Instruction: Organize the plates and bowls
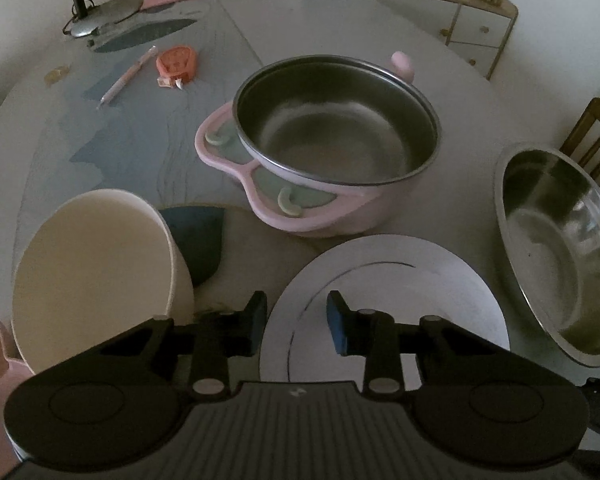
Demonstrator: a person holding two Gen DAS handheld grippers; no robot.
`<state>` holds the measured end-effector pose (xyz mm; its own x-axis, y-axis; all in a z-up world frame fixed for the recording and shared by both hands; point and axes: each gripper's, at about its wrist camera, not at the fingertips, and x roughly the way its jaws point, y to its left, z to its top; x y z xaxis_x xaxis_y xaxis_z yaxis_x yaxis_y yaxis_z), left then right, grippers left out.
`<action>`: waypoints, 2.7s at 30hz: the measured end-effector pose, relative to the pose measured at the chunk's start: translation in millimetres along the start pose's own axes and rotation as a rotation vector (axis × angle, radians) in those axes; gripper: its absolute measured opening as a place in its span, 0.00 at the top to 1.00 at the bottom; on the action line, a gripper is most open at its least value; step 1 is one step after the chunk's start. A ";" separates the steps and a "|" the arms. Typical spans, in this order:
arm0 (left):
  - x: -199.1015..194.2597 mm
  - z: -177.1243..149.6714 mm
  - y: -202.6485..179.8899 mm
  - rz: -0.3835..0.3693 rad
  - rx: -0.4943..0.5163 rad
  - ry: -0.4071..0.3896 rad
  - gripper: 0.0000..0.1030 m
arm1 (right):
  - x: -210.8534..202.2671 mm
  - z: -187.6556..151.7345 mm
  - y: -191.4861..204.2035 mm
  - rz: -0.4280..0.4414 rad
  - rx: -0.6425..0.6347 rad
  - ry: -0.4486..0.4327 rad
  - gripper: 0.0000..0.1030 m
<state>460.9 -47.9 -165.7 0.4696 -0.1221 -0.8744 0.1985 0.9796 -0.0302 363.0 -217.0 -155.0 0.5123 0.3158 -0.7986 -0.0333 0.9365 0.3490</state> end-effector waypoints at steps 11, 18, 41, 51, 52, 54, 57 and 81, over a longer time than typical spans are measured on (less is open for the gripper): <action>1.5 1.0 8.3 -0.018 -0.036 0.012 0.73 | 2.6 3.1 -3.9 0.003 0.070 -0.009 0.82; -6.7 -12.8 4.9 -0.022 -0.048 0.021 0.76 | -2.6 -0.1 -10.8 0.000 0.073 0.001 0.86; -28.4 -58.7 2.7 -0.167 -0.120 0.068 0.78 | -28.3 -12.6 -52.5 0.076 0.049 0.047 0.83; -42.9 -78.6 -2.5 -0.157 -0.151 0.038 0.83 | -33.6 -15.3 -56.0 0.066 0.063 0.051 0.91; -45.7 -81.5 -3.2 -0.157 -0.155 0.035 0.83 | -35.6 -15.8 -55.7 0.066 0.061 0.051 0.91; -52.1 -86.1 -4.2 -0.157 -0.165 0.034 0.83 | -39.6 -17.2 -54.6 0.064 0.058 0.050 0.91; -64.7 -92.7 -7.2 -0.147 -0.168 0.036 0.83 | -48.1 -18.4 -51.0 0.060 0.047 0.047 0.91; -191.2 -190.3 24.0 -0.057 -0.228 -0.017 0.83 | -130.1 -76.1 28.0 0.137 -0.057 0.051 0.91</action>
<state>212.1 29.2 -91.4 0.4781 -0.1787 -0.8600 0.0265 0.9816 -0.1892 230.1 -220.3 -78.6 0.4555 0.4471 -0.7698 -0.1496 0.8909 0.4289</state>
